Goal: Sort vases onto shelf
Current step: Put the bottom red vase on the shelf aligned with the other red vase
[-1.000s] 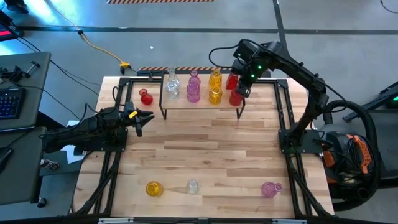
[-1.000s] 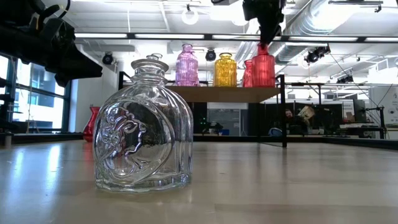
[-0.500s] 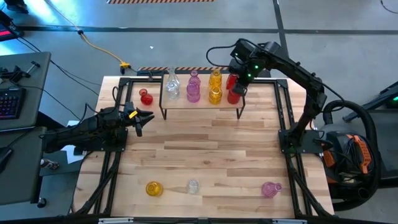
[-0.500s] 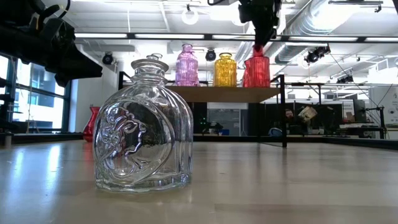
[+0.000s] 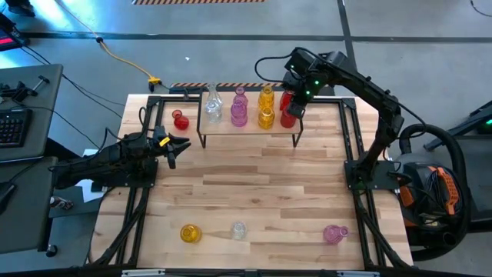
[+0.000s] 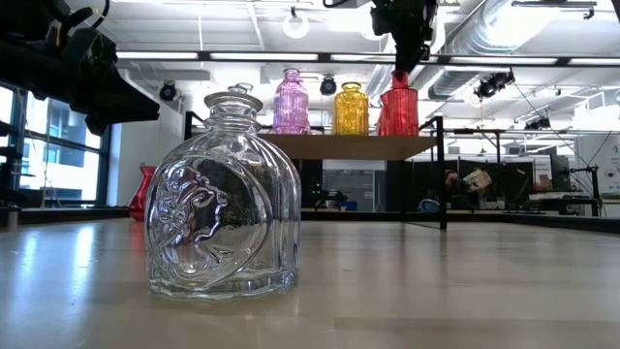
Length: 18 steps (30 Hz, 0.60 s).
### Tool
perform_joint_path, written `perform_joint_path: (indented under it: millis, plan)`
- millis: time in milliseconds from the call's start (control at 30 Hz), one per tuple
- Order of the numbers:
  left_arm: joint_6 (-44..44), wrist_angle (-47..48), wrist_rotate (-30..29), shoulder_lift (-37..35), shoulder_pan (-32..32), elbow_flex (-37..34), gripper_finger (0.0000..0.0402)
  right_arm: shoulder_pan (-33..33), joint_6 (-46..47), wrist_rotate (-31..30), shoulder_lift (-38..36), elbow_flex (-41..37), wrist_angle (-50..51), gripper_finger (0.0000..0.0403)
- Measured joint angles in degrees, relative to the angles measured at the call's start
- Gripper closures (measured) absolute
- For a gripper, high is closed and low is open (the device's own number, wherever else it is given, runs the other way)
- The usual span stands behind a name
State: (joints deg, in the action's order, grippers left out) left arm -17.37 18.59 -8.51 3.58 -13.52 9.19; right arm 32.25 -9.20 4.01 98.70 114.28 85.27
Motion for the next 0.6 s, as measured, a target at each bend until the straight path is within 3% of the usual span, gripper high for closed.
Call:
perform_joint_path:
  millis: [167, 600]
  plan:
    - [-0.02, 0.0, 0.0, 0.0, 0.0, 0.0, 0.0307, 0.0, -0.14, -0.05, 0.0, 0.0, -0.02, 0.0308]
    - [-0.01, 0.0, 0.02, 0.0, 0.01, 0.0, 0.0307, 0.11, -0.26, -0.71, -0.17, 2.54, 0.28, 0.0307]
